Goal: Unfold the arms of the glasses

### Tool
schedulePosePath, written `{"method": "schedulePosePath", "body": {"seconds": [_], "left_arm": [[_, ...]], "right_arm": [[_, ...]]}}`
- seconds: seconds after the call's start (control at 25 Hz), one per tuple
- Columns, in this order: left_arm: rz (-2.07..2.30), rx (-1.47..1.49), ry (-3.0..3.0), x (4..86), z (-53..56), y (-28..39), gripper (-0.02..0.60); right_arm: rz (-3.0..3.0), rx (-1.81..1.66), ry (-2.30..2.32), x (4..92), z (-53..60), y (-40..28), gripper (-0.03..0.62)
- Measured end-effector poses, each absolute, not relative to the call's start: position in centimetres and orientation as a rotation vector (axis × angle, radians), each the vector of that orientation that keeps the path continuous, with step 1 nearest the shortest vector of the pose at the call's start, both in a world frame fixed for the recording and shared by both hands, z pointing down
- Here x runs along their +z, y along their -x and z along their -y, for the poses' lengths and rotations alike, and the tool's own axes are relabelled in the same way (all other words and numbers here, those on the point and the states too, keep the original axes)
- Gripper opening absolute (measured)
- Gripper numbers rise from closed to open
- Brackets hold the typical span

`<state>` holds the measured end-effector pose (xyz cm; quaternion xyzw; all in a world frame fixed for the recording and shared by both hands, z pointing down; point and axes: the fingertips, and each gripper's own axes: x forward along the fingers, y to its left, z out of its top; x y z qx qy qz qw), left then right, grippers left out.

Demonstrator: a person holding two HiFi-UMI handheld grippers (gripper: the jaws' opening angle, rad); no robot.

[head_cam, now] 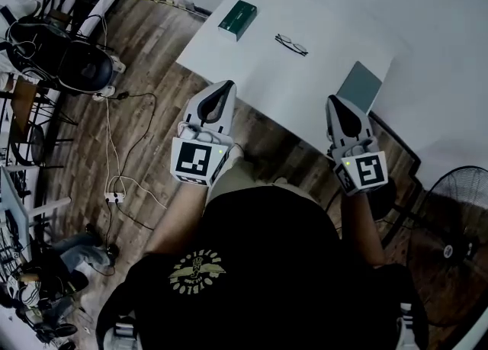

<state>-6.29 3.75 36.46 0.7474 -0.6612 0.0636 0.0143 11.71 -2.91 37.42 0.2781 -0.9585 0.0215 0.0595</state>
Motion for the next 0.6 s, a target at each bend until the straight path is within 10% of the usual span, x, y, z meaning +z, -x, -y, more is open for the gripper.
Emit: {"method": "schedulePosePath", "body": {"seconds": [0.6], "left_arm": [[1.847, 0.170, -2.482, 37.2, 2.7, 12.8, 0.008]], "right_arm": [[2.816, 0.060, -1.026, 37.5, 6.5, -5.4, 0.000]]}}
